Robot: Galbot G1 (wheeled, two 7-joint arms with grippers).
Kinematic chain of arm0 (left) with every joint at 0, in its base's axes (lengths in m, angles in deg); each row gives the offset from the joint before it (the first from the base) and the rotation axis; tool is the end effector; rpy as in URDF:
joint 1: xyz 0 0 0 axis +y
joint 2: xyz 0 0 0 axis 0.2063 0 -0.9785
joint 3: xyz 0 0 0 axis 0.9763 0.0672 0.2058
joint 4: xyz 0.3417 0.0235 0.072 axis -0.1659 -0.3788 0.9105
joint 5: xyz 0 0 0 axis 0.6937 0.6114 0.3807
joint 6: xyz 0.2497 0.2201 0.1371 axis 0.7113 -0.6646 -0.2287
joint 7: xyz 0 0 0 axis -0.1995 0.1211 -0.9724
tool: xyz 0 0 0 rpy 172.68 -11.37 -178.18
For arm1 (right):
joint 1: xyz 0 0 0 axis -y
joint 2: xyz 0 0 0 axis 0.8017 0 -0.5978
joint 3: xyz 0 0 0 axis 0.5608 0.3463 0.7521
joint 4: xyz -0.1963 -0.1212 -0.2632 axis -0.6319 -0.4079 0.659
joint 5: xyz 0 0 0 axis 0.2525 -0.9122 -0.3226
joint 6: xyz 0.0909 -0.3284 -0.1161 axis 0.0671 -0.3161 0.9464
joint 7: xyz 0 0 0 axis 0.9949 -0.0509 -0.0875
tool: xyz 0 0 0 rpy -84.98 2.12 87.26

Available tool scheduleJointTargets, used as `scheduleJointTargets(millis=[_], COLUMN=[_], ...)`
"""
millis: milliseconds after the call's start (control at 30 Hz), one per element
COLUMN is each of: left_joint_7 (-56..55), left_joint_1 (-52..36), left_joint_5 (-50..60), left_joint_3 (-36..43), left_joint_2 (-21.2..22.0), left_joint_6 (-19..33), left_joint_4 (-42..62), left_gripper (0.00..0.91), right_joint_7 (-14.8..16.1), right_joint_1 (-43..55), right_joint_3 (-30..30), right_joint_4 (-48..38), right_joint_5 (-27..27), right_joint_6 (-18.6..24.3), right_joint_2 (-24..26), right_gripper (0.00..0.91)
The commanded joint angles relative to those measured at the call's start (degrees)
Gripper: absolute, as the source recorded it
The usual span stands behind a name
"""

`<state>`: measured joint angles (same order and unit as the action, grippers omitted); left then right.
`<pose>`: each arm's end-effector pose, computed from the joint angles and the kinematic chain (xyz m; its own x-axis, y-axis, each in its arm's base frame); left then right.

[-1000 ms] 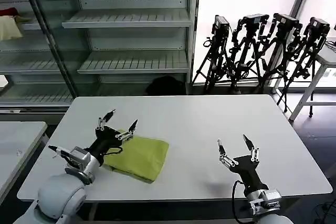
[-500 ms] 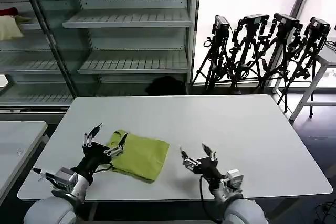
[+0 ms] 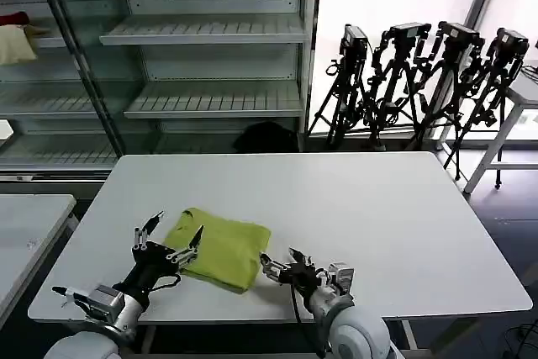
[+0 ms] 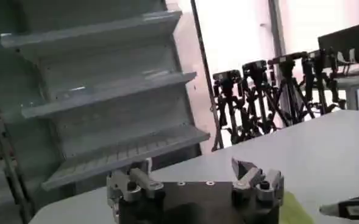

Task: Fold and organize the clothes.

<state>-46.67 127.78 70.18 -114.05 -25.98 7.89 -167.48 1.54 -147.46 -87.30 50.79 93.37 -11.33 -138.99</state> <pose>0.2044 0.0655 -0.2075 -0.9651 0.2330 0.1192 0.2541 0.9437 0.2121 0.2663 0.0762 -0.2536 -0.7641 -0.5068 0.3990 -0.3415 0.8426 0.4164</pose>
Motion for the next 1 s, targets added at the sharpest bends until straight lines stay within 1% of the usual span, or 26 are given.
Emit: scheduleJointTargets(millis=[33, 200, 233, 267, 333, 367, 400, 600, 767, 867, 1000], left_joint_7=[0.30, 0.32, 0.31, 0.31, 0.32, 0.32, 0.35, 0.56, 0.54, 0.55, 0.54], left_joint_1=[1.48, 1.48, 1.49, 1.50, 1.46, 1.43, 1.38, 1.40, 1.35, 1.41, 1.62], left_joint_5=[0.54, 0.43, 0.43, 0.43, 0.45, 0.45, 0.44, 0.10, -0.03, 0.35, 0.28], left_joint_3=[-0.59, -0.87, -0.84, -0.80, -0.65, -0.63, -0.57, -0.61, -0.40, -0.19, -0.12], left_joint_2=[0.79, 0.75, 0.81, 0.85, 1.01, 1.04, 1.07, 1.03, 1.24, 1.52, 1.65], left_joint_6=[0.96, 1.16, 1.20, 1.20, 1.21, 1.20, 1.22, 1.72, 1.71, 2.70, 2.76], left_joint_4=[-0.25, -0.31, -0.30, -0.29, -0.25, -0.24, -0.22, 0.05, 0.26, 0.98, 0.84], left_gripper=[0.907, 0.907, 0.907, 0.907, 0.907, 0.907, 0.907, 0.907, 0.907, 0.907, 0.907], right_joint_7=[-0.14, -0.18, -0.41, -0.56, -0.58, -0.56, -0.50, 0.06, -0.11, 0.54, 0.43], right_joint_1=[4.45, 6.04, 6.43, 6.72, 7.07, 7.06, 7.03, 6.62, 6.78, 6.63, 7.02], right_joint_3=[3.76, 5.73, 5.72, 5.73, 5.77, 5.80, 5.85, 5.19, 5.11, 4.95, 4.59], right_joint_4=[-6.24, -7.00, -7.46, -7.65, -8.23, -8.29, -8.34, -8.32, -7.97, -7.20, -7.11], right_joint_5=[3.03, 2.22, 2.28, 2.32, 2.32, 2.29, 2.23, 2.19, 1.82, 0.36, -1.04], right_joint_6=[-2.74, -2.74, -2.74, -2.73, -2.73, -2.74, -2.73, -2.60, -1.95, -0.71, 0.06], right_joint_2=[-3.06, -3.81, -4.15, -4.24, -4.41, -4.41, -4.37, -4.27, -4.24, -4.13, -4.02], right_gripper=[0.897, 0.877, 0.736, 0.403, 0.212, 0.050, 0.010, 0.000, 0.000, 0.000, 0.000])
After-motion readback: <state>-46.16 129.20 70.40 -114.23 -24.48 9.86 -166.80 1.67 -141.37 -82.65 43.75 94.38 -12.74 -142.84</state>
